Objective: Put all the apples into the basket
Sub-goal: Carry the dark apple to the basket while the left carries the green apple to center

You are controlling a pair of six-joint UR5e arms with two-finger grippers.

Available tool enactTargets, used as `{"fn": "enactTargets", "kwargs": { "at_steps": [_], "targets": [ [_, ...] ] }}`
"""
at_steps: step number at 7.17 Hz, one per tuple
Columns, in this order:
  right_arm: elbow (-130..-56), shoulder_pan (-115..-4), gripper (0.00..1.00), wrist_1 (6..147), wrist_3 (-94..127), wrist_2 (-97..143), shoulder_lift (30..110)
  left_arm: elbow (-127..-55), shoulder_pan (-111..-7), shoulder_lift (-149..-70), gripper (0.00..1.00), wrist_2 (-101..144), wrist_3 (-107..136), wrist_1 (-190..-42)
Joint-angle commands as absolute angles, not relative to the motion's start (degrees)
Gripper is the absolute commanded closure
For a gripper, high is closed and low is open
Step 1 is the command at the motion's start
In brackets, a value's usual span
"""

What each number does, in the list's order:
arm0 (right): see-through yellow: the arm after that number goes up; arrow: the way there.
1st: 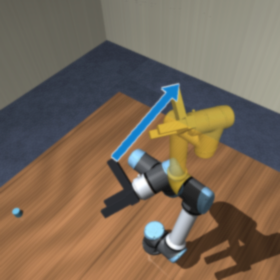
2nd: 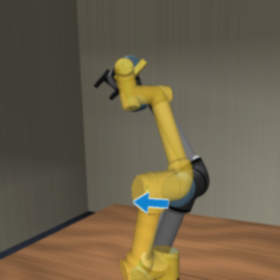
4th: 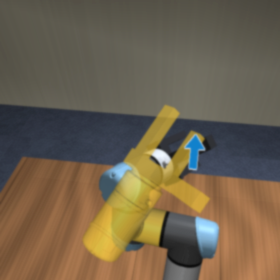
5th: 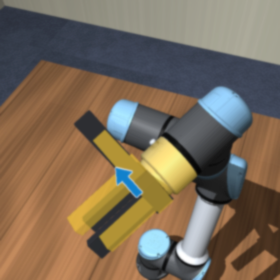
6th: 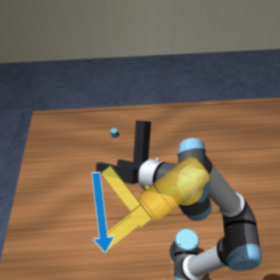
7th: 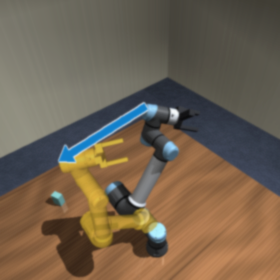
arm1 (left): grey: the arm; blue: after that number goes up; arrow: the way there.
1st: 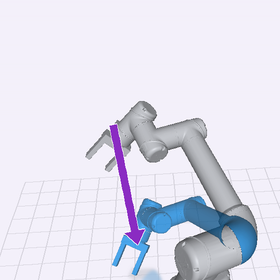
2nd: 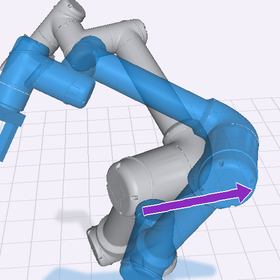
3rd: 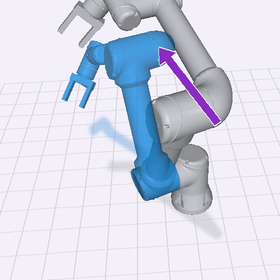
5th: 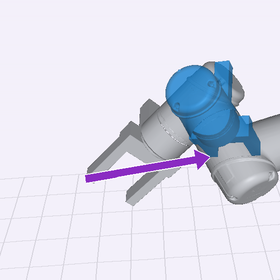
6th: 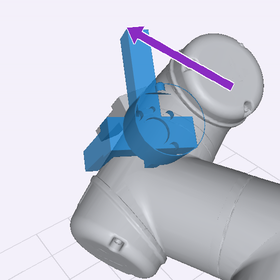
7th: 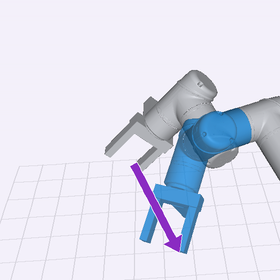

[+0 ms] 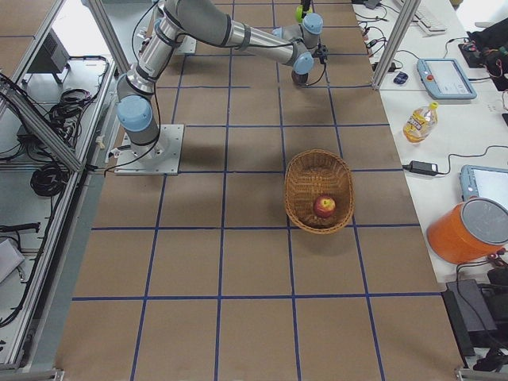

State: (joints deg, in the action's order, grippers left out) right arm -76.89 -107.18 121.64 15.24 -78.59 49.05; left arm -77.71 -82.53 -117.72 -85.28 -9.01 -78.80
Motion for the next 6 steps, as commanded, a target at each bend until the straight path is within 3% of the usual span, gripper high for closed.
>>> {"fn": "enactTargets", "kwargs": {
  "at_steps": [1, 3, 6],
  "targets": [
    [-76.82, -103.21, 0.99, 115.01, 14.86, -79.01, 54.81, -79.18, -84.11, -115.76, 0.45, -84.38, -6.61, -78.93],
    [-76.82, -92.43, 0.99, 104.20, 6.57, -80.06, 62.45, -84.00, -85.77, -114.26, 0.45, -79.72, -2.67, -78.05],
    [-77.95, -75.47, 0.99, 98.62, -21.34, -89.62, 66.09, -87.35, -99.88, -116.18, 0.45, -83.64, 11.11, -65.79]
  ]
}}
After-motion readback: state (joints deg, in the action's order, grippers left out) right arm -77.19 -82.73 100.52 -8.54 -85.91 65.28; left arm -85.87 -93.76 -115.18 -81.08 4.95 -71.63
